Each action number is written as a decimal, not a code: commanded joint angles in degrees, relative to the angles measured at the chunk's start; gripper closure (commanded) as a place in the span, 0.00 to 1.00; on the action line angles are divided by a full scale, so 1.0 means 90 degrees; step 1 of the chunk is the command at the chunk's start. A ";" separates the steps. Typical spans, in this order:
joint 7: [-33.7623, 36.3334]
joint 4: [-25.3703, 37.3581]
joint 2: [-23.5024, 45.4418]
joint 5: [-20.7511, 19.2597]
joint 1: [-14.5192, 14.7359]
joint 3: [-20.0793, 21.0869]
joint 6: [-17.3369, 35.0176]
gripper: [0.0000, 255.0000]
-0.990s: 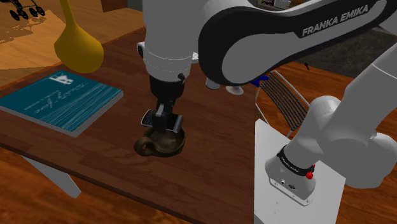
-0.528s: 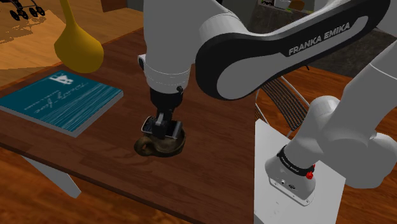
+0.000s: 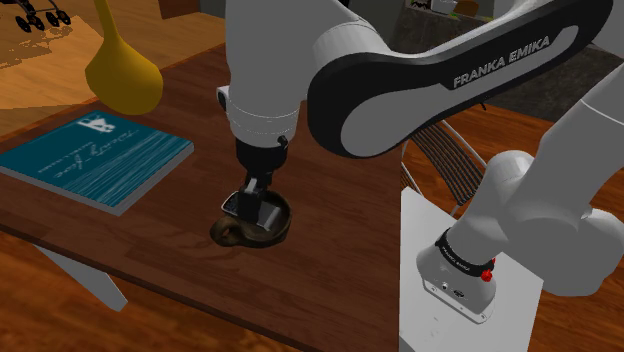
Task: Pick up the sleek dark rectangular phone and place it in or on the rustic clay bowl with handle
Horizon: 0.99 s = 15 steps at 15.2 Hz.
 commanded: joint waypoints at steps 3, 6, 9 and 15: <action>0.0000 0.0000 0.0000 0.0000 0.0000 0.0000 0.0000 0.00; -0.0081 0.0432 -0.0214 0.0113 0.0005 -0.0008 -0.0624 0.00; -0.0097 0.0557 -0.0258 0.0135 0.0006 -0.0011 -0.0789 0.00; -0.0097 0.0558 -0.0257 0.0135 0.0007 -0.0011 -0.0789 0.00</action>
